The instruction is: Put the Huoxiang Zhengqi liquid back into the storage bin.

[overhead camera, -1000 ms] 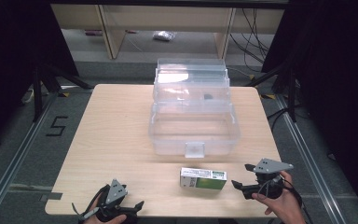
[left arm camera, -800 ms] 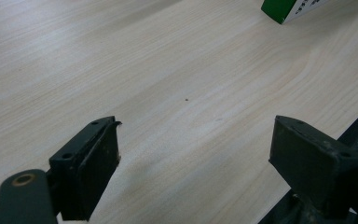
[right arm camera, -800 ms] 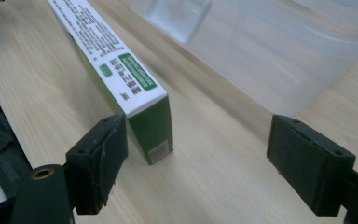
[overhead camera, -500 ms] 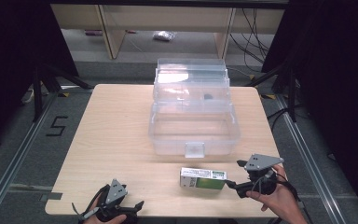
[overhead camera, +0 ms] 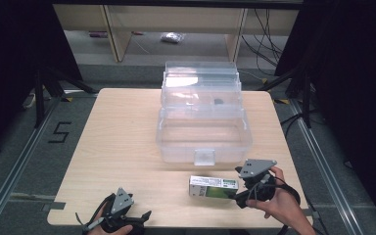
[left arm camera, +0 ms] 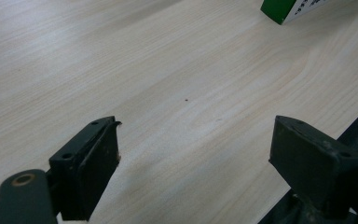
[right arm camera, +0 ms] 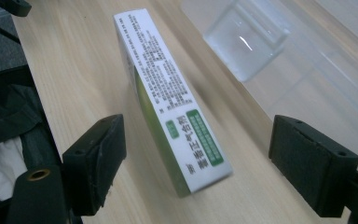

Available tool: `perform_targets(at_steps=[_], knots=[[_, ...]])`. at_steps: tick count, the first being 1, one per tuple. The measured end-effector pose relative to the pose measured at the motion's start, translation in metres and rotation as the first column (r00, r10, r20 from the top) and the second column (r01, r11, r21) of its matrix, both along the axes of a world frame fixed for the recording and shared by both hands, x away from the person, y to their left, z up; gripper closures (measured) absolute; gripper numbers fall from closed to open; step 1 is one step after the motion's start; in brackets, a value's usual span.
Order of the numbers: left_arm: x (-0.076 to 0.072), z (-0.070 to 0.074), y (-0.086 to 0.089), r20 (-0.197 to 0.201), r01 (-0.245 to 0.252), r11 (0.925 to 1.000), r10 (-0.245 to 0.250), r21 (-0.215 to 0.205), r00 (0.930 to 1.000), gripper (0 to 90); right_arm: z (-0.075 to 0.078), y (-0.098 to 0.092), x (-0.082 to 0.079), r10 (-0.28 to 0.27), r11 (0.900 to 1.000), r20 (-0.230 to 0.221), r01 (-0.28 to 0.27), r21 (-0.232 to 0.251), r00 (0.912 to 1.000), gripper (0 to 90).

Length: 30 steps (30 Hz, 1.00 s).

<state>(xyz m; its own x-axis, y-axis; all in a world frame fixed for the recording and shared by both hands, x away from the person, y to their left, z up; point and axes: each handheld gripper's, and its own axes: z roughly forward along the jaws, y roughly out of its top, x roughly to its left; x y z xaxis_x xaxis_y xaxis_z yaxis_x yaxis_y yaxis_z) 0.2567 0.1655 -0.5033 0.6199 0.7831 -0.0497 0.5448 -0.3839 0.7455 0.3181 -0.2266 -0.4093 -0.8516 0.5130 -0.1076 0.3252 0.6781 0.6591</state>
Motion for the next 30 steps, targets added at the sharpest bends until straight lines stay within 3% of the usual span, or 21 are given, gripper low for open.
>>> perform_targets(at_steps=[5, 10, 12, 14, 15, 20, 24, 27, 30], knots=[[0.0, 0.001, 0.001, -0.002, 0.009, 0.9999, -0.009, 0.012, 1.0, 15.0, -0.001, 0.014, 0.005, 0.047, 0.998, -0.015, -0.047, -0.05, 0.9988, 19.9], [0.0, 0.0, 0.0, 0.007, -0.001, 1.0, 0.001, 0.0, 1.0, 15.0, -0.003, 0.023, 0.009, 0.056, 0.996, -0.04, -0.059, -0.069, 0.9976, 20.1], [0.001, 0.001, 0.001, -0.002, 0.018, 0.9997, -0.018, 0.016, 0.9998, 15.0, -0.003, 0.029, 0.013, 0.067, 0.994, -0.054, -0.072, -0.088, 0.9963, 20.1], [0.0, 0.001, 0.0, -0.002, 0.003, 1.0, -0.003, 0.0, 1.0, 15.0, -0.003, 0.031, 0.013, 0.052, 0.994, -0.067, -0.058, -0.093, 0.9964, 20.1], [0.0, 0.0, 0.0, 0.008, 0.0, 1.0, 0.0, -0.006, 1.0, 14.9, -0.004, 0.034, 0.016, 0.08, 0.99, -0.066, -0.087, -0.11, 0.9946, 20.1], [0.0, 0.0, 0.0, 0.01, 0.003, 1.0, -0.002, -0.007, 0.9999, 15.0, -0.006, 0.041, 0.02, 0.093, 0.986, -0.062, -0.101, -0.135, 0.9937, 20.2], [-0.001, 0.0, 0.0, 0.007, 0.002, 1.0, -0.002, -0.002, 1.0, 15.0, -0.008, 0.05, 0.021, 0.101, 0.978, -0.108, -0.118, -0.171, 0.989, 20.9], [0.0, 0.0, 0.0, 0.012, 0.002, 1.0, -0.002, -0.006, 0.9999, 15.0, -0.01, 0.055, 0.026, 0.129, 0.97, -0.111, -0.149, -0.191, 0.9854, 21.2], [0.0, -0.001, 0.0, 0.012, 0.002, 1.0, -0.002, -0.007, 0.9999, 15.0, -0.011, 0.057, 0.028, 0.12, 0.969, -0.123, -0.143, -0.2, 0.9852, 21.4]])
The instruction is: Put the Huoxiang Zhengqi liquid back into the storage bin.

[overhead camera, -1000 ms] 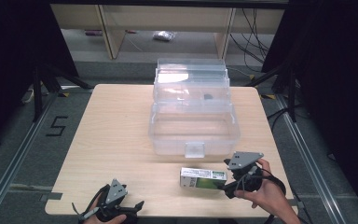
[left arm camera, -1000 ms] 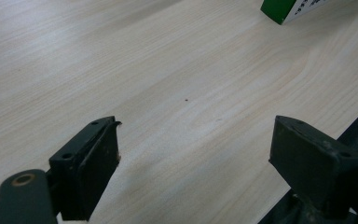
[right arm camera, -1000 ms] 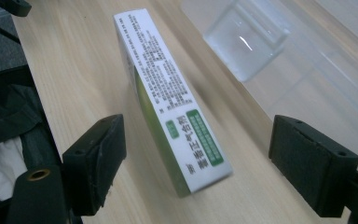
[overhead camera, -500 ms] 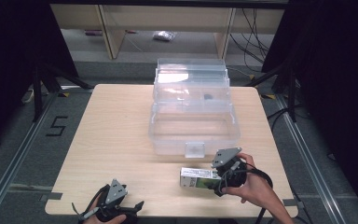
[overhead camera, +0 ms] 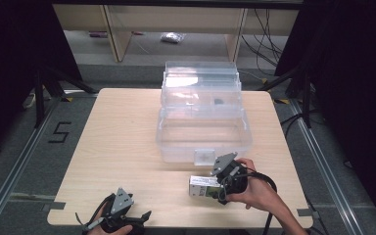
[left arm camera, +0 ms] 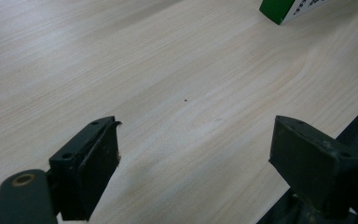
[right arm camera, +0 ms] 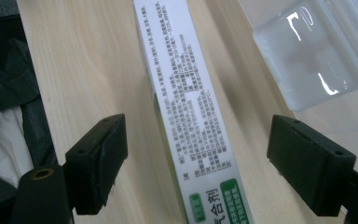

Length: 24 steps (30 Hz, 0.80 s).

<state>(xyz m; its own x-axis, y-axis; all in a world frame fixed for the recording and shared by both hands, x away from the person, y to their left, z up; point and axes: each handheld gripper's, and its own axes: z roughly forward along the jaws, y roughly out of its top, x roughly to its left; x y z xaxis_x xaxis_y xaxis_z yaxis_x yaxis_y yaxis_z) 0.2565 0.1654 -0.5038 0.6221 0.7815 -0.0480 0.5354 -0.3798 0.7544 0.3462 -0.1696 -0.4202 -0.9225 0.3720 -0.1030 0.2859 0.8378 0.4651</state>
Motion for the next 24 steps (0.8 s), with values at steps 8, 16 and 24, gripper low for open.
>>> perform_targets(at_steps=[8, 16, 24], knots=[[0.0, 0.001, 0.0, 0.0, 0.0, 1.0, 0.0, 0.005, 1.0, 15.0, -0.007, 0.006, 0.01, 0.008, 0.999, -0.053, -0.01, -0.046, 0.9985, 23.7], [0.0, 0.0, 0.0, -0.001, 0.001, 1.0, -0.001, 0.003, 1.0, 15.0, -0.012, 0.01, 0.016, 0.04, 0.996, -0.083, -0.046, -0.08, 0.9957, 28.5], [0.0, 0.0, 0.0, -0.001, 0.002, 1.0, -0.002, 0.003, 1.0, 15.0, -0.017, 0.017, 0.019, 0.052, 0.991, -0.116, -0.066, -0.117, 0.9918, 36.5]])
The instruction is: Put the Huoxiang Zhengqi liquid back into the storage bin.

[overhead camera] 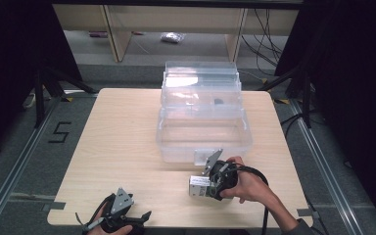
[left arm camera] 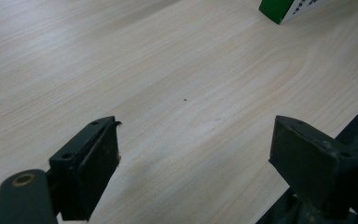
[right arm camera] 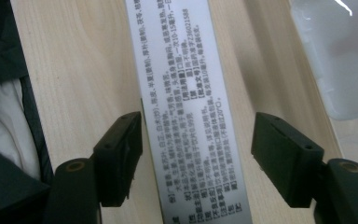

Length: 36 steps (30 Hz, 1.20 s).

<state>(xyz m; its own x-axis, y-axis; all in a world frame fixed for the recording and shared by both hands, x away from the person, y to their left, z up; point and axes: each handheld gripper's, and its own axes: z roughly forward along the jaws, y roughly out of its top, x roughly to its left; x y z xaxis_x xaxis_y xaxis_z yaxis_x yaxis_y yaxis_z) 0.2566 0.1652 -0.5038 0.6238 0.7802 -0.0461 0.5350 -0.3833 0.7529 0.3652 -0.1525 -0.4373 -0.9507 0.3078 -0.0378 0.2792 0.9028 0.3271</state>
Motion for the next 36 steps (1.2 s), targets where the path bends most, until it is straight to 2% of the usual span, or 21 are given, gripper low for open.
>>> perform_targets(at_steps=[3, 4, 5, 6, 7, 8, 10, 16, 17, 19, 20, 25, 26, 27, 28, 29, 33, 34, 35, 36], knots=[[0.0, 0.0, 0.0, -0.001, 0.0, 1.0, 0.0, 0.0, 1.0, 15.0, -0.001, 0.002, -0.001, -0.002, 1.0, -0.022, 0.002, -0.023, 0.9998, 38.7], [0.0, 0.0, 0.0, 0.0, 0.003, 1.0, -0.003, 0.001, 1.0, 15.0, -0.003, 0.003, 0.0, 0.02, 0.999, -0.021, -0.02, -0.025, 0.9996, 39.8], [0.0, 0.0, 0.0, 0.003, 0.009, 0.9999, -0.009, 0.006, 1.0, 15.0, -0.003, 0.003, 0.0, 0.02, 0.999, -0.021, -0.02, -0.025, 0.9996, 39.8], [0.0, 0.0, 0.0, 0.005, 0.009, 1.0, -0.009, 0.003, 1.0, 15.0, -0.003, 0.004, -0.002, -0.014, 0.999, -0.03, 0.013, -0.038, 0.9994, 40.4], [0.0, 0.0, 0.0, 0.001, 0.0, 1.0, 0.0, -0.004, 1.0, 15.0, -0.003, 0.004, -0.002, -0.021, 0.999, -0.04, 0.019, -0.043, 0.999, 41.8], [0.0, 0.0, 0.0, -0.001, -0.002, 1.0, 0.002, 0.0, 1.0, 15.0, -0.004, 0.004, 0.0, 0.009, 0.999, -0.036, -0.011, -0.037, 0.9993, 42.4], [0.001, 0.0, 0.0, 0.006, 0.012, 0.9999, -0.012, -0.001, 0.9999, 15.0, -0.004, 0.005, 0.001, 0.012, 0.999, -0.036, -0.013, -0.043, 0.9993, 43.8], [0.0, 0.0, 0.0, 0.0, -0.001, 1.0, 0.001, -0.005, 1.0, 15.0, -0.005, 0.006, 0.001, 0.016, 0.998, -0.045, -0.019, -0.06, 0.9988, 46.5], [0.0, 0.0, -0.001, -0.002, -0.002, 1.0, 0.002, -0.008, 1.0, 15.0, -0.005, 0.006, 0.002, 0.019, 0.996, -0.03, -0.021, -0.082, 0.9994, 47.6], [0.001, 0.0, 0.0, 0.007, 0.011, 0.9999, -0.011, 0.0, 0.9999, 15.0, -0.005, 0.006, 0.003, 0.022, 0.995, -0.032, -0.025, -0.093, 0.9993, 48.2], [0.0, 0.0, 0.0, 0.003, 0.004, 1.0, -0.004, -0.003, 1.0, 15.0, -0.006, 0.007, 0.005, 0.052, 0.994, -0.03, -0.055, -0.094, 0.9982, 49.7], [0.0, 0.001, 0.0, -0.002, -0.003, 1.0, 0.003, -0.003, 1.0, 15.0, -0.006, 0.008, 0.003, 0.021, 0.992, -0.047, -0.027, -0.121, 0.9987, 52.7], [0.0, 0.0, 0.0, 0.0, -0.001, 1.0, 0.001, -0.002, 1.0, 15.0, -0.007, 0.009, 0.005, 0.052, 0.991, -0.046, -0.057, -0.121, 0.9976, 53.5], [0.0, 0.0, 0.0, 0.002, -0.001, 1.0, 0.001, -0.004, 1.0, 15.0, -0.007, 0.009, 0.004, 0.026, 0.991, -0.052, -0.033, -0.132, 0.9983, 54.6], [0.0, 0.0, 0.0, 0.001, -0.002, 1.0, 0.002, -0.004, 1.0, 15.0, -0.007, 0.009, 0.004, 0.028, 0.99, -0.051, -0.035, -0.136, 0.9983, 55.2], [0.0, 0.0, 0.0, 0.0, -0.002, 1.0, 0.002, -0.004, 1.0, 15.0, -0.008, 0.01, 0.007, 0.066, 0.989, -0.048, -0.072, -0.13, 0.9967, 57.6], [0.0, 0.0, 0.0, -0.001, 0.0, 1.0, 0.0, -0.004, 1.0, 15.0, -0.007, 0.012, 0.006, 0.058, 0.986, -0.057, -0.066, -0.151, 0.9967, 59.4], [0.0, 0.001, 0.001, -0.001, 0.008, 0.9997, -0.008, 0.023, 1.0, 15.0, -0.008, 0.011, 0.007, 0.073, 0.986, -0.05, -0.079, -0.15, 0.9961, 60.1], [0.0, 0.001, 0.001, 0.001, 0.005, 0.9997, -0.005, 0.022, 1.0, 15.0, -0.006, 0.013, 0.005, 0.053, 0.983, -0.053, -0.062, -0.171, 0.9972, 60.8], [0.0, 0.001, 0.001, 0.0, 0.002, 0.9999, -0.002, 0.011, 1.0, 15.0, -0.006, 0.013, 0.008, 0.086, 0.981, -0.053, -0.094, -0.172, 0.9949, 61.5]])
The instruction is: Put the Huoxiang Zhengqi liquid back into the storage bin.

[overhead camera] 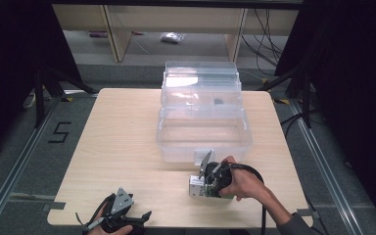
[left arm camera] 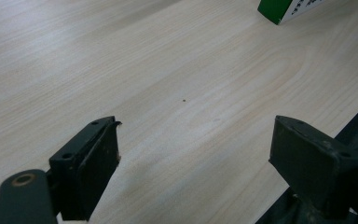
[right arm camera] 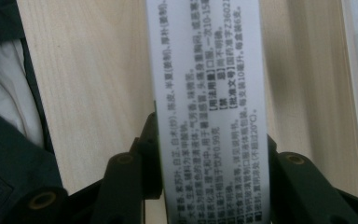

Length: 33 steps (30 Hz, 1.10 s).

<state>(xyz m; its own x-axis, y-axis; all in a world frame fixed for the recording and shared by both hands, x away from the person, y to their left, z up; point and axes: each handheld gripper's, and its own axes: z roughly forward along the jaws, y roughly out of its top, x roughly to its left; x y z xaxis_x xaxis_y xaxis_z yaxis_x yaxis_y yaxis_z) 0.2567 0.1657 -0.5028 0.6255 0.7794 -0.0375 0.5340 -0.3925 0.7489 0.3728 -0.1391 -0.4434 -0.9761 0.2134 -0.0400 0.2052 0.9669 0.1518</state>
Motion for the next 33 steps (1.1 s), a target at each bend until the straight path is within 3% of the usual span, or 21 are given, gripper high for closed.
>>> perform_targets(at_steps=[2, 3, 6, 7, 9, 12, 13, 14, 16, 17, 18, 19, 22, 25, 29, 31, 33], knots=[[0.0, 0.0, 0.0, -0.001, -0.002, 0.9999, 0.002, -0.011, 1.0, 15.0, 0.002, 0.002, -0.002, -0.014, 1.0, -0.002, 0.014, -0.013, 0.9999, 63.2], [0.0, -0.001, 0.0, 0.0, -0.003, 0.9999, 0.003, -0.011, 1.0, 15.0, 0.002, 0.002, 0.0, 0.013, 1.0, 0.012, -0.013, -0.008, 0.9998, 64.1], [0.0, 0.0, -0.001, 0.0, -0.001, 0.9999, 0.001, -0.012, 1.0, 15.0, 0.002, 0.002, 0.001, 0.013, 1.0, 0.002, -0.013, -0.006, 0.9999, 64.5], [0.0, 0.001, 0.001, -0.002, 0.003, 0.9999, -0.003, 0.013, 1.0, 15.0, 0.002, 0.002, 0.001, 0.012, 1.0, 0.002, -0.012, -0.006, 0.9999, 64.6], [0.0, 0.0, 0.001, 0.002, 0.0, 1.0, 0.0, 0.002, 1.0, 15.0, 0.003, 0.002, 0.002, 0.017, 1.0, -0.006, -0.017, -0.016, 0.9998, 64.7], [0.001, 0.0, 0.0, 0.002, 0.001, 1.0, -0.001, -0.005, 1.0, 14.9, 0.006, -0.001, 0.0, -0.032, 0.999, -0.008, 0.032, -0.009, 0.9995, 64.7], [0.001, 0.0, 0.0, 0.004, -0.003, 1.0, 0.003, 0.008, 1.0, 15.0, 0.008, -0.004, 0.002, -0.003, 1.0, 0.001, 0.003, 0.006, 1.0, 64.7], [0.0, 0.0, 0.0, 0.003, 0.001, 1.0, -0.001, 0.003, 1.0, 15.0, 0.01, -0.004, 0.001, -0.026, 1.0, -0.01, 0.026, 0.001, 0.9996, 64.7], [0.0, 0.0, 0.0, 0.0, 0.001, 1.0, -0.001, 0.007, 1.0, 15.0, 0.012, -0.005, 0.002, -0.007, 1.0, -0.005, 0.007, 0.003, 1.0, 64.7], [0.0, 0.0, 0.0, 0.0, 0.002, 1.0, -0.002, 0.008, 1.0, 15.0, 0.014, -0.006, 0.004, 0.016, 1.0, 0.001, -0.016, 0.011, 0.9999, 64.7], [0.0, 0.0, 0.0, -0.002, -0.001, 1.0, 0.001, 0.009, 1.0, 15.0, 0.017, -0.007, 0.001, -0.032, 0.999, -0.004, 0.032, 0.002, 0.9995, 64.7], [0.0, 0.0, 0.0, 0.001, -0.001, 1.0, 0.001, 0.007, 1.0, 15.0, 0.021, -0.009, 0.006, 0.018, 1.0, 0.008, -0.018, 0.01, 0.9998, 64.7], [0.001, 0.0, 0.001, 0.004, -0.001, 1.0, 0.001, 0.007, 1.0, 15.0, 0.028, -0.01, 0.004, -0.028, 1.0, -0.003, 0.028, 0.007, 0.9996, 64.7], [0.001, 0.0, 0.0, 0.003, -0.001, 1.0, 0.001, 0.008, 1.0, 15.0, 0.032, -0.012, 0.005, -0.025, 1.0, -0.004, 0.025, 0.013, 0.9997, 64.7], [0.0, 0.0, 0.0, 0.0, -0.002, 1.0, 0.002, 0.005, 1.0, 15.0, 0.047, -0.016, 0.009, 0.008, 1.0, 0.004, -0.008, 0.029, 1.0, 64.7], [0.0, 0.0, 0.0, 0.0, -0.002, 1.0, 0.002, 0.005, 1.0, 15.0, 0.053, -0.017, 0.009, -0.012, 0.999, 0.003, 0.012, 0.036, 0.9999, 64.7], [0.0, 0.0, 0.0, 0.0, -0.002, 1.0, 0.002, 0.005, 1.0, 15.0, 0.058, -0.019, 0.013, 0.024, 0.998, 0.008, -0.024, 0.055, 0.9997, 64.7]])
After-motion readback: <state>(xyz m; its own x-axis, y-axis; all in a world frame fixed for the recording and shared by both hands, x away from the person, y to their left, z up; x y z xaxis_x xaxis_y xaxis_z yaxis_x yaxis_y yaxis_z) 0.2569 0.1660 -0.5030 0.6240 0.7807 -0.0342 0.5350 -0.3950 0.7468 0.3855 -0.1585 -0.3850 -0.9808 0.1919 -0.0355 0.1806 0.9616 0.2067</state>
